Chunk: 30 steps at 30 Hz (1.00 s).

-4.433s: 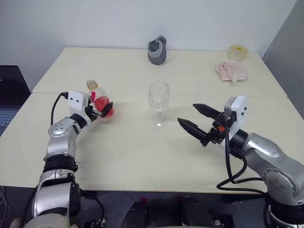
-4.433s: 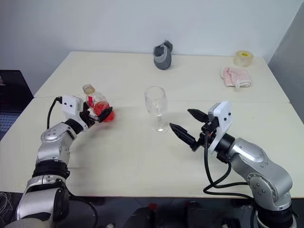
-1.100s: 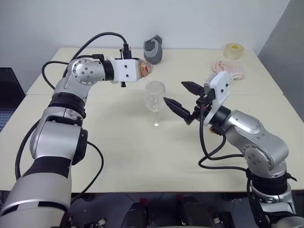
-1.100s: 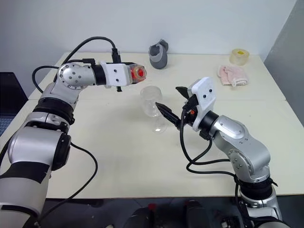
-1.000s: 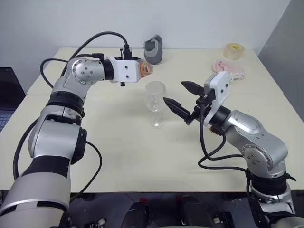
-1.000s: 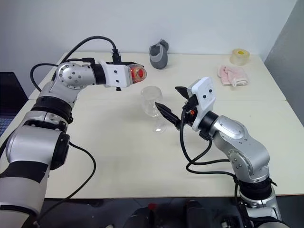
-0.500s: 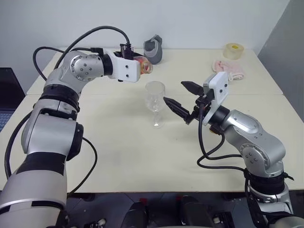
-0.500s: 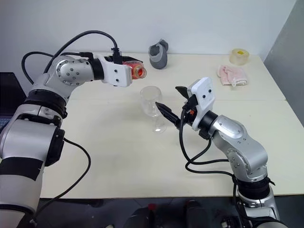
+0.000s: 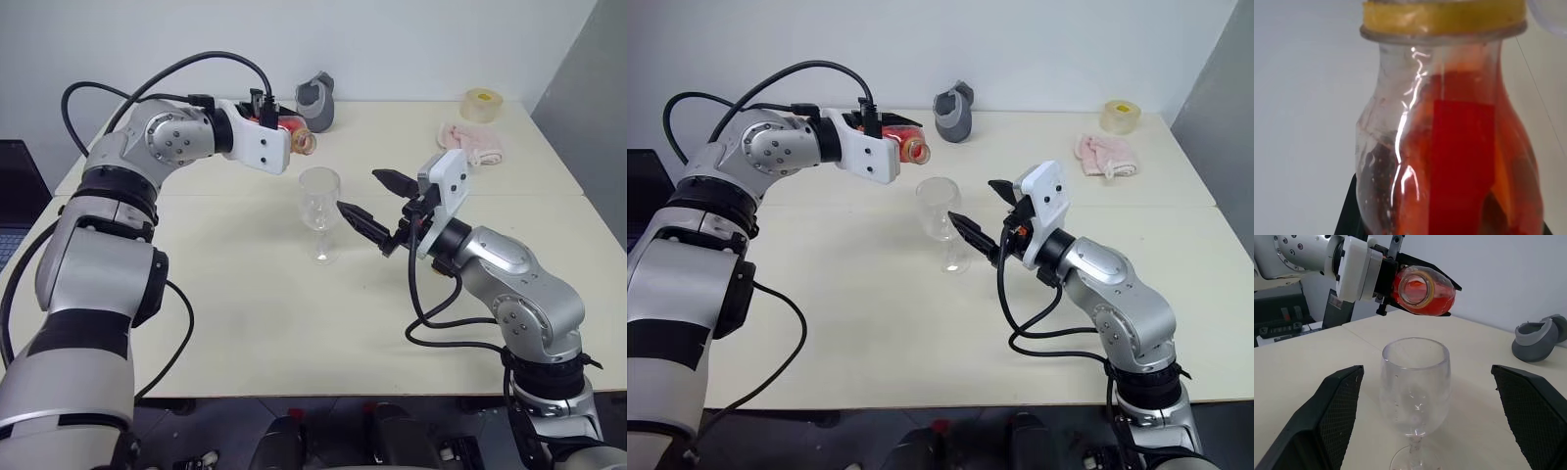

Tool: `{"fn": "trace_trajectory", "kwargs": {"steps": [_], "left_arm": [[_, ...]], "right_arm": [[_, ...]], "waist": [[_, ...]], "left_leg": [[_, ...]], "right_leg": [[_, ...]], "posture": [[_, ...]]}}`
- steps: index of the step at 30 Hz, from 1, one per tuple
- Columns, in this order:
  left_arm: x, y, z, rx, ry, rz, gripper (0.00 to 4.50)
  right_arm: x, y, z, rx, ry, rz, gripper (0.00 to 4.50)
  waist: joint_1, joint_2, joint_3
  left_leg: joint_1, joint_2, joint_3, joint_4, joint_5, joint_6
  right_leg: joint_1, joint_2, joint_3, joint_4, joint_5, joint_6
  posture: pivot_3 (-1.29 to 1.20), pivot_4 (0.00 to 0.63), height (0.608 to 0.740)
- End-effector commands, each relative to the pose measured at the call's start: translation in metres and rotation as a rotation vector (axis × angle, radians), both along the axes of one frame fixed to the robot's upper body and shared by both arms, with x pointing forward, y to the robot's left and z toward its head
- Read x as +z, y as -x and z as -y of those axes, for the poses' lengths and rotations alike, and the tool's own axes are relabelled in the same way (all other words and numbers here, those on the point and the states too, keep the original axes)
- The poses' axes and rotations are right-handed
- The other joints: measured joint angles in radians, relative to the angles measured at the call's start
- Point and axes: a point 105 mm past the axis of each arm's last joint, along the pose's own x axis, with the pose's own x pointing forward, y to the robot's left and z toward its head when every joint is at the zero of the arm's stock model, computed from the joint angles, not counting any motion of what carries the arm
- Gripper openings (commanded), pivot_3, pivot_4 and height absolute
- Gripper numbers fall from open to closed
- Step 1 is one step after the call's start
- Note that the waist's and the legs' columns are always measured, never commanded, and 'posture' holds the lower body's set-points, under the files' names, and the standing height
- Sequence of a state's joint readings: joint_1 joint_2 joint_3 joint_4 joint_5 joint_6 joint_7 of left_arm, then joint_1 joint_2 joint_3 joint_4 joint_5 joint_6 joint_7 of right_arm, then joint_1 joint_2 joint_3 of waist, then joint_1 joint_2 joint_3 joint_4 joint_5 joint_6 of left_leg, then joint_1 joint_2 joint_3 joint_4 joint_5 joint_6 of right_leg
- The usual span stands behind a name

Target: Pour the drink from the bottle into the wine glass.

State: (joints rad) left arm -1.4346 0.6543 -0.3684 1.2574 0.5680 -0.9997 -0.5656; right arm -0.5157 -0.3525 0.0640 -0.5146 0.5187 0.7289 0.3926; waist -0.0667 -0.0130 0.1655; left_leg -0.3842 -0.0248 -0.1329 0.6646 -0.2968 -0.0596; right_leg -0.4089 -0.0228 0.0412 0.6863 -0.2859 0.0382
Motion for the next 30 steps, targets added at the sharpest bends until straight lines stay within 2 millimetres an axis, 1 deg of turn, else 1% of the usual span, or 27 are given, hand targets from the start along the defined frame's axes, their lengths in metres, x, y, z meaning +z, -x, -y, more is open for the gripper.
{"fn": "trace_trajectory", "kwargs": {"steps": [1, 7, 22, 30], "left_arm": [[0.0336, 0.0053, 0.0018, -0.018, 0.011, 0.11, 1.3], [0.0366, 0.0071, 0.0028, -0.031, 0.001, 0.129, 1.3], [0.0414, 0.0085, -0.0033, -0.018, -0.06, 0.168, 1.3], [0.0423, 0.0092, -0.0047, -0.019, -0.075, 0.177, 1.3]], "right_arm": [[0.0101, 0.0049, -0.0006, 0.012, -0.015, 0.05, 4.48], [0.0094, 0.0032, -0.0016, 0.015, -0.011, 0.053, 4.48], [0.0079, -0.0001, -0.0024, 0.022, -0.01, 0.061, 4.48], [0.0063, 0.0015, -0.003, 0.026, -0.007, 0.063, 4.48]], "waist": [[0.0, 0.0, 0.0], [0.0, 0.0, 0.0], [-0.002, 0.0, 0.0], [-0.006, 0.0, 0.0]], "left_leg": [[0.0, 0.0, 0.0, 0.0, 0.0, 0.0], [0.0, 0.0, 0.0, 0.0, 0.0, 0.0], [0.0, 0.0, 0.001, 0.0, 0.0, 0.0], [0.0, 0.0, 0.001, 0.0, 0.0, 0.0]], "right_leg": [[0.0, 0.0, 0.0, 0.0, 0.0, 0.0], [0.0, 0.0, 0.0, 0.001, 0.0, 0.0], [-0.001, 0.0, 0.0, 0.002, 0.0, 0.0], [-0.001, 0.0, 0.0, 0.003, 0.0, 0.0]], "posture": [[0.0, 0.15, 0.74], [0.0, 0.15, 0.74], [0.0, 0.15, 0.74], [0.0, 0.15, 0.74]]}}
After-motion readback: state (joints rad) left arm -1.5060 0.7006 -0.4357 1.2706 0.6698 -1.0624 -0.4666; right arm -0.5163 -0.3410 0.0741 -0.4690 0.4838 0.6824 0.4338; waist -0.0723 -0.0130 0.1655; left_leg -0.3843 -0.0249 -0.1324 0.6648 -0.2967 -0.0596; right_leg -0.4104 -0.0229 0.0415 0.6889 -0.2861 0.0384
